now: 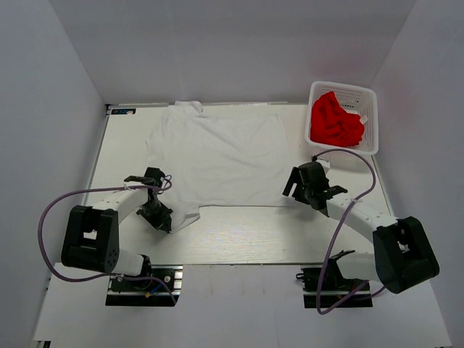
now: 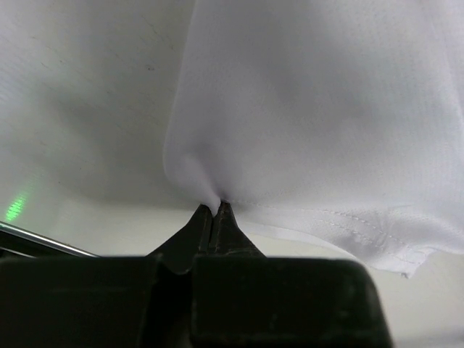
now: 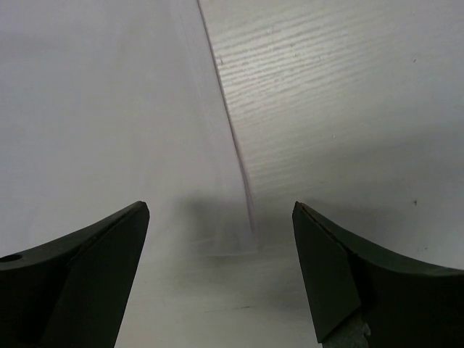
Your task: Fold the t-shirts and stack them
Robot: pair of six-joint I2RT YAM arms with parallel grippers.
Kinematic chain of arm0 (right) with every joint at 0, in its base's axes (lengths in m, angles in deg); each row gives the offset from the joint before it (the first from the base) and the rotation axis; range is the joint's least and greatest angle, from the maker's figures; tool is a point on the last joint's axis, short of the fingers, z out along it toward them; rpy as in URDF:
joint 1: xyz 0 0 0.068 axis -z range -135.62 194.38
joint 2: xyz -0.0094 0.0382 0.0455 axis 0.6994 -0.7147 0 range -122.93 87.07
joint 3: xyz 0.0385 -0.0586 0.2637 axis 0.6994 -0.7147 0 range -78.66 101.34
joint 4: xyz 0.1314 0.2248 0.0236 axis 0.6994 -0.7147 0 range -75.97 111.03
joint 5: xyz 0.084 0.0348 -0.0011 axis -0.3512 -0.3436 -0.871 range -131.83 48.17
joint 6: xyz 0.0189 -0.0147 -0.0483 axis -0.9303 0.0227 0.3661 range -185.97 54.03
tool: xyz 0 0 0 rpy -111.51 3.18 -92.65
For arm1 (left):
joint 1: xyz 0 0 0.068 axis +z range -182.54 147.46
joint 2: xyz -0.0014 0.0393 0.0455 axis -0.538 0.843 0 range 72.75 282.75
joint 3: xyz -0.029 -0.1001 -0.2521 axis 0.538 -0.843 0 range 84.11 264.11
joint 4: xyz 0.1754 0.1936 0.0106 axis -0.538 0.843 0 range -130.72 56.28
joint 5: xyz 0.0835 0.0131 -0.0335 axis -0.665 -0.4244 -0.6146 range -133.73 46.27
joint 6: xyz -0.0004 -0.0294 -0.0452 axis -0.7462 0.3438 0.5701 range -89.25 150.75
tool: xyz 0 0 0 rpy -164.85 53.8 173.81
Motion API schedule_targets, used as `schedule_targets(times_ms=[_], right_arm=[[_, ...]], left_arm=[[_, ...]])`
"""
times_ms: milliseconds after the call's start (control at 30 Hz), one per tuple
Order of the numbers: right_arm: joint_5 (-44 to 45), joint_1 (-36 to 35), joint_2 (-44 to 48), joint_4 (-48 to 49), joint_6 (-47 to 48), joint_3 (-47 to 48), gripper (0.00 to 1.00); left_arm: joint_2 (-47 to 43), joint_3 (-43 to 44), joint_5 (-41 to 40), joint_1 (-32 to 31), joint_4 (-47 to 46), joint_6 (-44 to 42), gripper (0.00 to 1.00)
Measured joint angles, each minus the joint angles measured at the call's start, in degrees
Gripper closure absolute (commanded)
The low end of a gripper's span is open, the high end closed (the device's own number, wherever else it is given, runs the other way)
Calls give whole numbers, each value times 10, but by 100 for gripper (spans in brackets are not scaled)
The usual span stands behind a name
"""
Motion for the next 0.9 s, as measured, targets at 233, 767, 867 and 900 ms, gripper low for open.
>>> schedule_targets(times_ms=[233,767,867,900], right_arm=[[-37,1,-28,-30,-13,0,28],[-82,1,-71,-23,-37,9,100],[-85,1,-70,-30,-34,12,100],[-85,1,-70,-37,-33,16,100]], left_arm=[[-1,2,-1,0,4,-9,100],[-69,19,-40,0,5,-34,100],[-79,37,-40,0,2,-42,100],[-82,44,-40,0,0,-44,100]])
